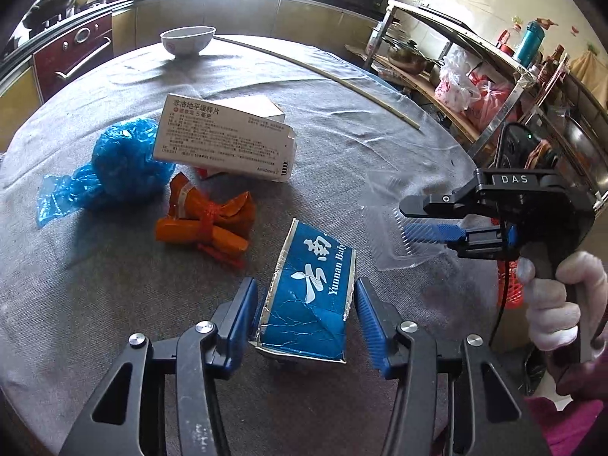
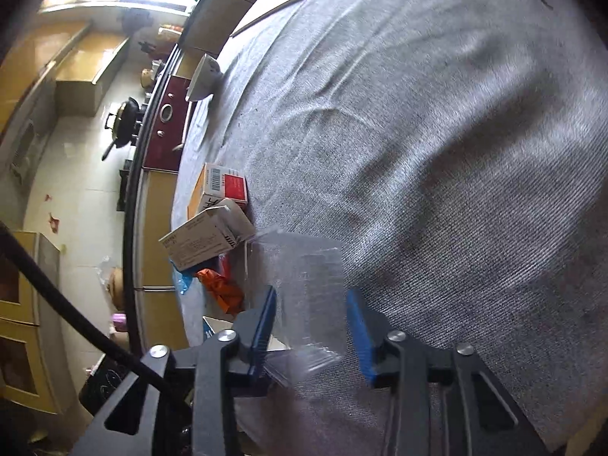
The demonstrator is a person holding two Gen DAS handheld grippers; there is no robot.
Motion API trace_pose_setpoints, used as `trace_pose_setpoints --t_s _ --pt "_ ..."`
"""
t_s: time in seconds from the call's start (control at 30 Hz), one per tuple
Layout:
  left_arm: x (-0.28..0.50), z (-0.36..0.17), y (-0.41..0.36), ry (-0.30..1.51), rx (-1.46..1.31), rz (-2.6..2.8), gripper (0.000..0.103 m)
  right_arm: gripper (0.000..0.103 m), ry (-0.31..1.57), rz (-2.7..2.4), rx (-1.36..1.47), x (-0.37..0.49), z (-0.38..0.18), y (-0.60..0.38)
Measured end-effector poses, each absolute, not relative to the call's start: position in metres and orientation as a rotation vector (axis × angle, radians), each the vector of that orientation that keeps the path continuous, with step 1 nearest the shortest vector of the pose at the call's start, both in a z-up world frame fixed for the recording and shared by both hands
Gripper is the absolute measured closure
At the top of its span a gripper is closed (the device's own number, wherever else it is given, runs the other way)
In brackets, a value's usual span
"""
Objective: Collect trash
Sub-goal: 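Grasp the blue Yunnan Baiyao box with the left tool while the right tool grasps the clear plastic tray, then lift the blue box and clear tray off the table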
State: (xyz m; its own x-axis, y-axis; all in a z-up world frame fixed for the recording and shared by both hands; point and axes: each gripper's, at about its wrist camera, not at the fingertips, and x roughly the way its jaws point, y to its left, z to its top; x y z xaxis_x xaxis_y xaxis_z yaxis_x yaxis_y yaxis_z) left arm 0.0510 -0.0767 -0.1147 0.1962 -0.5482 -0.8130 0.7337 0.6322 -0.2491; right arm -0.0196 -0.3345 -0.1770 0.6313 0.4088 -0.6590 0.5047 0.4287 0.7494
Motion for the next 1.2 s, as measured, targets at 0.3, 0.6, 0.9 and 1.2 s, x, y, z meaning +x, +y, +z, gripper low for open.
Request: trace_pose_setpoints --t_s 0.3,0.6,0.9,1.2 --pt "0.047 -0.107 -0.087 1.019 0.222 -0.869 0.053 0.051 0.959 -0.1 1.161 -0.028 -0.169 -0.34" --pt "0.044 -0.102 -0.081 1.018 0.171 -0.831 0.053 0.04 1.011 -0.15 0.935 -0.012 -0.13 -0.321" --pt "0.033 -0.117 -0.106 1.072 0.119 -0.97 0.058 0.04 1.037 -0.195 0.96 -0.006 -0.136 -0.312" --pt "0.033 -0.119 -0.107 1.074 0.078 -0.996 0.058 0.032 1.057 -0.243 0.835 0.006 -0.129 -0.303"
